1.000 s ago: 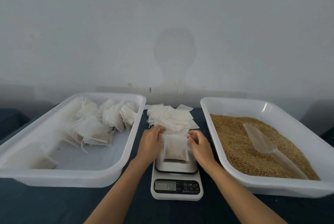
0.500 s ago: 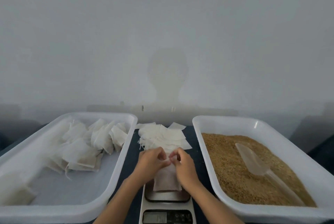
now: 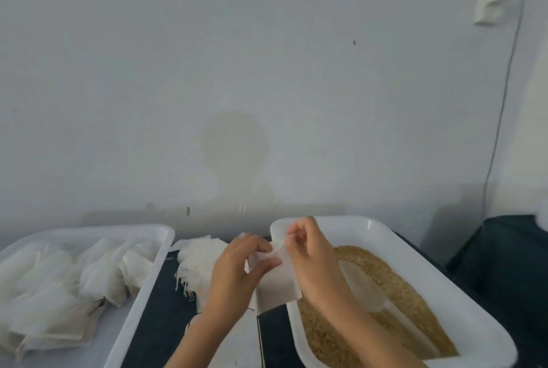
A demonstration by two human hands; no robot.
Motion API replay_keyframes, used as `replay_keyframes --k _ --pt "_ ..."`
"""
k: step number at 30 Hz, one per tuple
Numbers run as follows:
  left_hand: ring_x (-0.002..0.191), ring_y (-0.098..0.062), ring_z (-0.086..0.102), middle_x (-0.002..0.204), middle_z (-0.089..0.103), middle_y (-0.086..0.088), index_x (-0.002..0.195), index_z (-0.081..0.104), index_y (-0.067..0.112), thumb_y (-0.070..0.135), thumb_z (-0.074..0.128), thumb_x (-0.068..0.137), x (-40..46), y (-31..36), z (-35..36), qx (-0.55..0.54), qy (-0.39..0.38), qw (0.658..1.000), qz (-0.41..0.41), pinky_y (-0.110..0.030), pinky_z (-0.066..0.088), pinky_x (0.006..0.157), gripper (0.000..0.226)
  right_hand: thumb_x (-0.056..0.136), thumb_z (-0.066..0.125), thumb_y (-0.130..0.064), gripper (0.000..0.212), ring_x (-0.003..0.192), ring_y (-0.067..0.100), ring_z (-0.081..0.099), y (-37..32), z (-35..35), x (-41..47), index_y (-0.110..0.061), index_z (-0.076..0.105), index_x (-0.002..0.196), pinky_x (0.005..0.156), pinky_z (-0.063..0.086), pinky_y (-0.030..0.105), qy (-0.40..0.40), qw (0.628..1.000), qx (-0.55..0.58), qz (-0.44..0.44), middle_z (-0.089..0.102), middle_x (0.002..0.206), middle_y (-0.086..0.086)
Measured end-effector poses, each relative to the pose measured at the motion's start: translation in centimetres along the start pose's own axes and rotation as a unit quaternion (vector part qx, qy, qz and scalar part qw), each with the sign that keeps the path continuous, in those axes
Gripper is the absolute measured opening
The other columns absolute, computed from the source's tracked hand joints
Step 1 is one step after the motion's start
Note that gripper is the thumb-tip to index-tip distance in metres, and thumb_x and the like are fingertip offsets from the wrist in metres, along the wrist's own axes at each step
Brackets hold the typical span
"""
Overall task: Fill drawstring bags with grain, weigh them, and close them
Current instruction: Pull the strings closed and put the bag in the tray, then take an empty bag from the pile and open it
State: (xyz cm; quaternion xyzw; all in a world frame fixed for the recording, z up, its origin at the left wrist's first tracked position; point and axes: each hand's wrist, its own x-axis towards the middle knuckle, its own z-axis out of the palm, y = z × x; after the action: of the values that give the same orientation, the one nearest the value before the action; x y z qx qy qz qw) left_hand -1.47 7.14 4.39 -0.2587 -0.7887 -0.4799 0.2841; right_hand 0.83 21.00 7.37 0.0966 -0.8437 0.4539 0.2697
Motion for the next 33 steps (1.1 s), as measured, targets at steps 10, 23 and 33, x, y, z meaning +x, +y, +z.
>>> replay_keyframes --k 10,23,33 --pt "0.082 0.002 0.042 0.086 0.046 0.019 0.078 0.039 0.036 0.026 0.063 0.088 1.5 3.0 10.1 0.002 -0.223 0.973 -0.055 -0.008 0.032 0.069 0.027 0.095 0.046 -0.031 0.049 0.120 0.024 0.045 13.6 -10.3 -0.5 -0.015 0.030 0.139 0.100 0.039 0.036 -0.187 0.841 -0.401 0.312 0.047 0.131 0.003" --pt "0.078 -0.011 0.033 0.081 0.037 0.009 0.075 0.029 0.028 0.021 0.051 0.095 1.4 3.6 9.7 0.080 -0.409 0.908 -0.051 -0.023 0.031 0.069 0.030 0.099 0.039 -0.021 0.013 0.085 0.008 0.054 14.5 -11.3 -1.0 -0.024 0.048 0.090 0.069 0.042 0.016 -0.221 0.864 -0.386 0.236 0.054 0.089 -0.011" --pt "0.086 -0.011 0.034 0.094 0.043 -0.002 0.091 0.045 0.014 0.010 0.053 0.092 4.4 3.3 7.8 0.204 -0.335 0.918 0.048 -0.021 0.024 0.064 0.009 0.093 0.054 -0.019 0.018 0.089 0.010 0.055 8.6 -17.7 2.1 -0.023 0.059 0.110 0.058 0.033 0.015 -0.312 0.765 -0.544 0.149 0.059 0.109 -0.005"
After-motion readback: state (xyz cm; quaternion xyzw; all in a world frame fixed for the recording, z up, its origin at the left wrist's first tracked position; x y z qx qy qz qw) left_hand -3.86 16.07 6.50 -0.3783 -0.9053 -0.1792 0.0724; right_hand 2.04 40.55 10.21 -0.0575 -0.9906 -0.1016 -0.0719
